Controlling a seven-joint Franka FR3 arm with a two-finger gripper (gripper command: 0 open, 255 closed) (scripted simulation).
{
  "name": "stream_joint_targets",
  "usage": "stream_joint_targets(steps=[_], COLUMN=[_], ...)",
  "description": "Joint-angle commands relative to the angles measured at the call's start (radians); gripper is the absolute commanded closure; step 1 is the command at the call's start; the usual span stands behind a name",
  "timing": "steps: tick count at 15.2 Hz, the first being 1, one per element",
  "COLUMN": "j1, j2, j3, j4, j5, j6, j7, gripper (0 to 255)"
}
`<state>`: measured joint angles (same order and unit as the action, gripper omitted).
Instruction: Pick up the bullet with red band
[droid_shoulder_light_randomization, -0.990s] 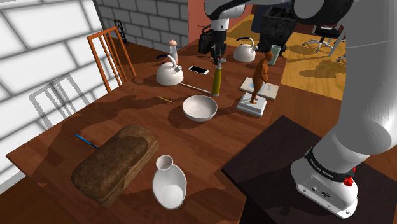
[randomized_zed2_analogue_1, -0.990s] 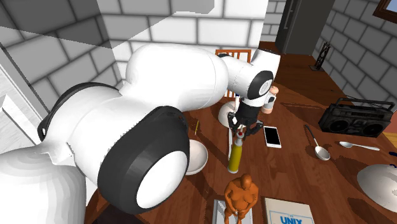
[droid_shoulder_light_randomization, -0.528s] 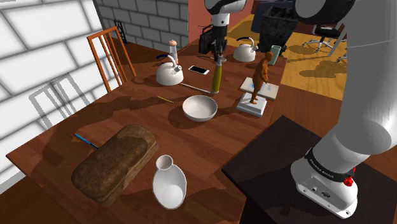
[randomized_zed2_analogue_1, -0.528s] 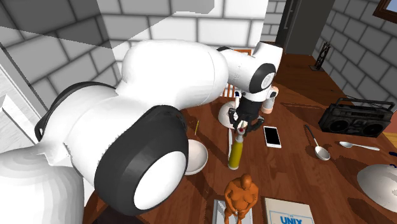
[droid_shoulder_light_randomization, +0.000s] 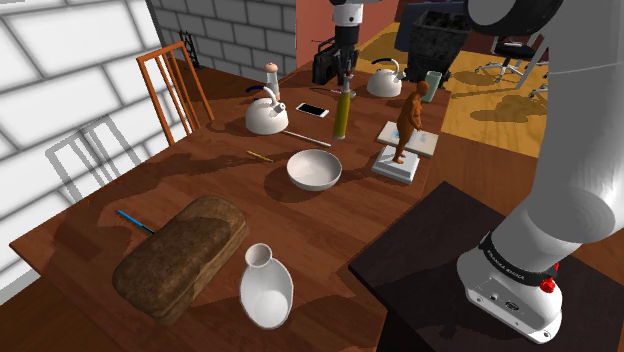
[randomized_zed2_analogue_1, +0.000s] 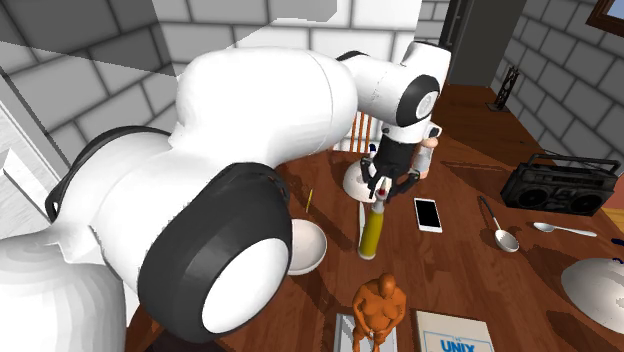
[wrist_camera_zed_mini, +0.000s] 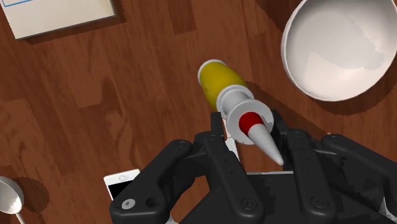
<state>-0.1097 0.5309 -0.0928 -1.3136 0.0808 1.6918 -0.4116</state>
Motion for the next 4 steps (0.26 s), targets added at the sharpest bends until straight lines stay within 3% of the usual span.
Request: stream_joint_targets(steps=[1, 4], j1=[-0.002, -0.002], j2=[-0.002, -0.003], j3=[0.000, -0.001], j4=[0.027, 0.041], j5=[0.000, -0.001], j6=[-0.028, -0.043], j7=[0.000, 0.001], gripper=[255, 255])
